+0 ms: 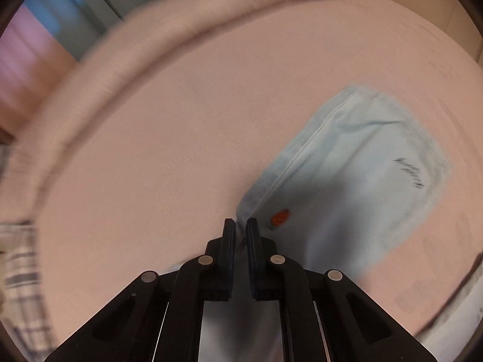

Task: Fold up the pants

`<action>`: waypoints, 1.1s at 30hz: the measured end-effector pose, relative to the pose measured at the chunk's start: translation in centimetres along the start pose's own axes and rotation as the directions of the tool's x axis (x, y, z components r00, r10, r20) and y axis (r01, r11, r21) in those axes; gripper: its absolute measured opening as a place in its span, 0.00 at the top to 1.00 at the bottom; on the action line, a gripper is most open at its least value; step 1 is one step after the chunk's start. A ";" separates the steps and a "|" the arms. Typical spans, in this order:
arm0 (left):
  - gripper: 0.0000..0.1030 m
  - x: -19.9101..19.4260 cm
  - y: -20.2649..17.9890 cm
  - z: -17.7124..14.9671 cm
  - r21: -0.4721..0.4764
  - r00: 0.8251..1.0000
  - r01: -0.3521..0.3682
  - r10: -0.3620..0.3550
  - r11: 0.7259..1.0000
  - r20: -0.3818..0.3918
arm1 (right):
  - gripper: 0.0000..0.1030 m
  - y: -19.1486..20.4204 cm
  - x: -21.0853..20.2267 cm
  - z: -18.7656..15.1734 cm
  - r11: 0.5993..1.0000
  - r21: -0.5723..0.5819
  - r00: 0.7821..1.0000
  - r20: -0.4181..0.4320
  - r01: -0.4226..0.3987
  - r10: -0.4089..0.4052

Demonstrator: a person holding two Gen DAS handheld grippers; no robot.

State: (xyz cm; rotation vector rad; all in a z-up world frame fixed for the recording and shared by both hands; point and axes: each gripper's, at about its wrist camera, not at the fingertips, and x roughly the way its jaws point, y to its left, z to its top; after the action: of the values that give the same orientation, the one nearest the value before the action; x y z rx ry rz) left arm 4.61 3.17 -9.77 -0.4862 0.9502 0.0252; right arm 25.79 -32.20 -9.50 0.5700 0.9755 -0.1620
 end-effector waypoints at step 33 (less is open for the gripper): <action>0.88 -1.6 -0.6 -4.9 -0.024 0.982 0.188 -0.188 0.982 -0.018 | 0.93 -14.0 -13.6 -11.1 0.975 0.080 0.977 0.080 -0.205 0.199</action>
State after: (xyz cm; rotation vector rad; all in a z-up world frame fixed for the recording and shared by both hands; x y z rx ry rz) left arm 0.00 0.86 -10.66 -0.5963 0.9211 -0.1399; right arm 4.64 -39.78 -8.48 0.7363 0.8379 -0.0432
